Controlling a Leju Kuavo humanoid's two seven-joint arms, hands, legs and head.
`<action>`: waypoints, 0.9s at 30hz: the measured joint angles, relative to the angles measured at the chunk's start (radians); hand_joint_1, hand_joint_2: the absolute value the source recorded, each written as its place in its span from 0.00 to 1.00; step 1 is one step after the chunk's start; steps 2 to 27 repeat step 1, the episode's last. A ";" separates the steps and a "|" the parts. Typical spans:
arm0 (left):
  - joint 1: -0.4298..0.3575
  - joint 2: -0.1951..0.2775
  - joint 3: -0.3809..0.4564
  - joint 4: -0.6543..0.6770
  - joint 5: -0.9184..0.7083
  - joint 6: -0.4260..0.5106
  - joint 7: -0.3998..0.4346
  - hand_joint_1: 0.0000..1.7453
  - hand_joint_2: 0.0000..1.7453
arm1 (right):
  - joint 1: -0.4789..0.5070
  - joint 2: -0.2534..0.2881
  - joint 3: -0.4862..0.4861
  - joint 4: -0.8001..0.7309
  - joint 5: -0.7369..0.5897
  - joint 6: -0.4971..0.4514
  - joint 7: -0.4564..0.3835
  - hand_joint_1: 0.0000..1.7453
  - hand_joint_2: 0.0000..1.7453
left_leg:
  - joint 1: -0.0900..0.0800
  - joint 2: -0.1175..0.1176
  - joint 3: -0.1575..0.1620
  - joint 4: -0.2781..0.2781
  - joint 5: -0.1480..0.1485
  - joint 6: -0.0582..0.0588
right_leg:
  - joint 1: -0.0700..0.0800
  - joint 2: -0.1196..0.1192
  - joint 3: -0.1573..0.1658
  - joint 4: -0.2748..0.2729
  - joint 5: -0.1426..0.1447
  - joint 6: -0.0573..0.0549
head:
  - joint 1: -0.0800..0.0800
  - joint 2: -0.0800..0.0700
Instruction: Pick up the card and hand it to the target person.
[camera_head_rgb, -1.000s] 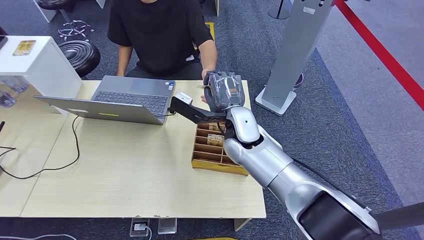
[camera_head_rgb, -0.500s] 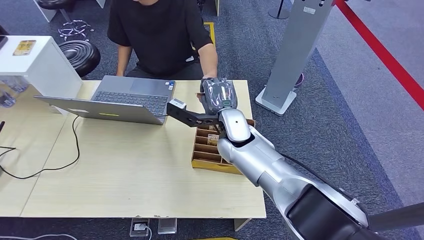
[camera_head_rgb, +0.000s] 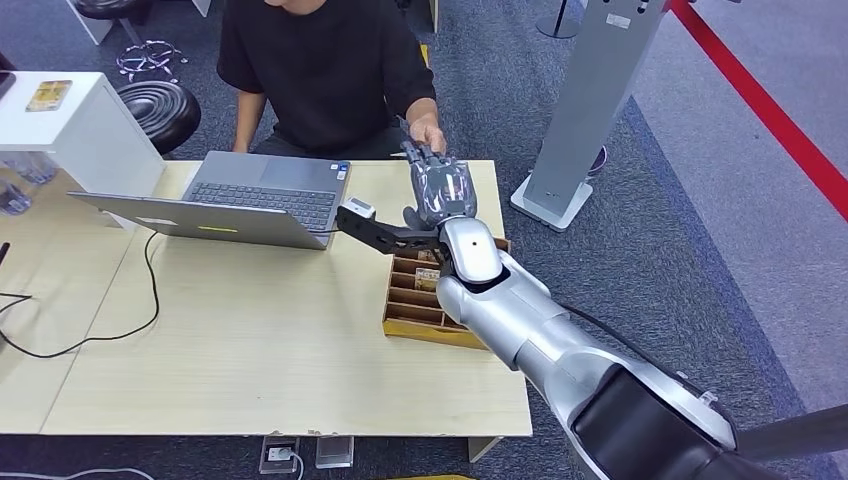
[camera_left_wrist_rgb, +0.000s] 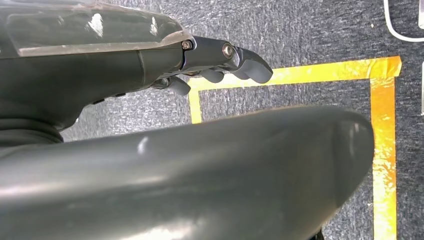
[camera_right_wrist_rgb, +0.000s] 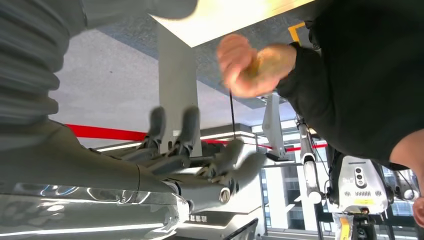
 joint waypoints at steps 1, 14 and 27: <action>0.000 0.000 0.000 0.000 0.001 0.000 0.000 0.00 0.00 | 0.000 0.000 0.001 0.000 -0.001 -0.001 0.001 0.00 1.00 | 0.000 0.000 0.000 0.000 0.000 0.000 | 0.000 0.000 0.000 0.000 0.000 0.000 | 0.000 0.000; 0.000 0.000 0.000 0.000 0.001 0.000 0.000 0.00 0.00 | 0.000 0.000 0.001 0.000 -0.001 -0.001 0.001 0.00 1.00 | 0.000 0.000 0.000 0.000 0.000 0.000 | 0.000 0.000 0.000 0.000 0.000 0.000 | 0.000 0.000; 0.000 0.000 0.000 0.000 0.001 0.000 0.000 0.00 0.00 | 0.000 0.000 0.001 0.000 -0.001 -0.001 0.001 0.00 1.00 | 0.000 0.000 0.000 0.000 0.000 0.000 | 0.000 0.000 0.000 0.000 0.000 0.000 | 0.000 0.000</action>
